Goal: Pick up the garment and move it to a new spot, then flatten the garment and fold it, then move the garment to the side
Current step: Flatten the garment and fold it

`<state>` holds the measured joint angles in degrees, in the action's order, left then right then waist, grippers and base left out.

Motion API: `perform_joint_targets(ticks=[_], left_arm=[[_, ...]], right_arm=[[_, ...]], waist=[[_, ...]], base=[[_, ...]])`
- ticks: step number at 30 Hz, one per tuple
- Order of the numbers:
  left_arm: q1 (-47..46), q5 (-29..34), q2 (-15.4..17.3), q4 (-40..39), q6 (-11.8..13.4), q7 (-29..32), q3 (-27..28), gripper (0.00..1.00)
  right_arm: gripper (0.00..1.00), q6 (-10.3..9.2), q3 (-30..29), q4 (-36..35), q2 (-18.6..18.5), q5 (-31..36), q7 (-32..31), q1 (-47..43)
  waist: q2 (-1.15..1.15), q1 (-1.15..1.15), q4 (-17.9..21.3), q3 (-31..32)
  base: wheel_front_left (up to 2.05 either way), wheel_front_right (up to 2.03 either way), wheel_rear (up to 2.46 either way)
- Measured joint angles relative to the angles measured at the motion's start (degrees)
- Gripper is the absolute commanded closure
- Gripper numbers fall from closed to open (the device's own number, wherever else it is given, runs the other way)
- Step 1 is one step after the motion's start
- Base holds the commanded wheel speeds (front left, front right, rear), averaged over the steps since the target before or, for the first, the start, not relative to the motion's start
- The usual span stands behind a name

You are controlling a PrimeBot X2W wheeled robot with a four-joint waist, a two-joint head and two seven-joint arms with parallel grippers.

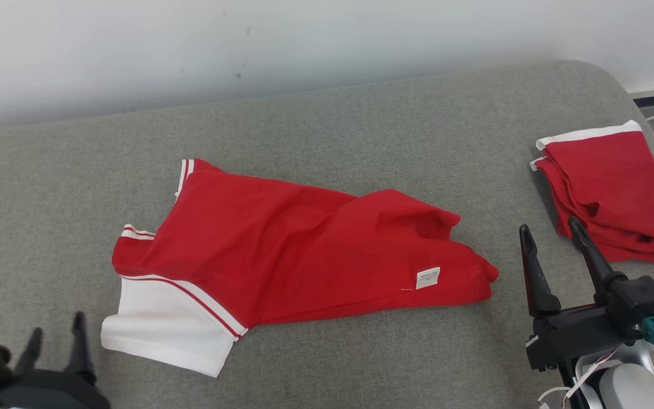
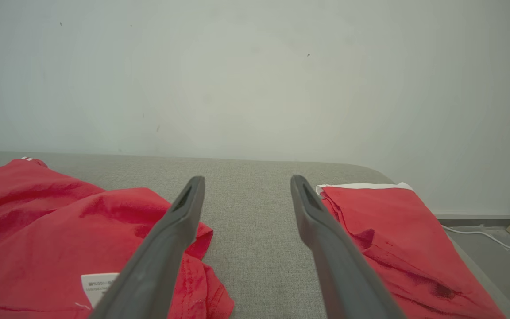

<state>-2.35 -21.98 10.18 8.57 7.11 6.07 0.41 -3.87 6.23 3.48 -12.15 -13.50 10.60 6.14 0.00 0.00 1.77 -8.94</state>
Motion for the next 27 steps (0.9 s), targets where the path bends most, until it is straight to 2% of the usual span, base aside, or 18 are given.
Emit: perform_joint_targets(ticks=[5, 8, 16, 22, 27], left_arm=[[-0.5, 2.8, -0.7, -4.1, 0.0, -4.7, 3.0, 0.0], [-1.0, 2.4, -1.3, -7.2, -0.2, -7.2, 0.6, 0.0], [-1.6, 4.5, -4.2, -12.0, -5.7, -14.4, -9.0, 0.0], [0.8, 6.3, -2.9, -11.9, -7.2, -15.3, -10.8, 0.0], [1.0, 6.9, -2.4, -11.4, -7.2, -15.7, -10.8, 0.0]], right_arm=[[0.0, -0.14, -0.3, 0.3, -0.1, 0.0, 0.1, 0.0], [0.0, 0.14, 0.0, 0.4, 0.1, -0.1, 0.3, 0.0], [0.0, 0.35, 0.3, 0.9, 0.6, -0.1, 1.0, 0.3], [0.0, 0.35, 1.5, 0.1, 2.0, -0.2, 1.2, 0.0], [0.0, 0.35, 1.5, 0.0, 2.0, -0.3, 1.5, -0.4]], waist=[[0.0, 0.0, -0.3, 0.7], [0.0, 0.0, -0.6, 1.3], [0.0, 0.0, -1.1, 3.8], [0.0, 0.0, -1.0, 5.4], [0.0, 0.0, -0.8, 5.6]], base=[[0.0, 0.0, 0.0], [0.0, 0.0, 0.0], [0.0, 0.0, 0.0], [0.0, 0.0, 0.0], [0.0, 0.0, 0.0]])
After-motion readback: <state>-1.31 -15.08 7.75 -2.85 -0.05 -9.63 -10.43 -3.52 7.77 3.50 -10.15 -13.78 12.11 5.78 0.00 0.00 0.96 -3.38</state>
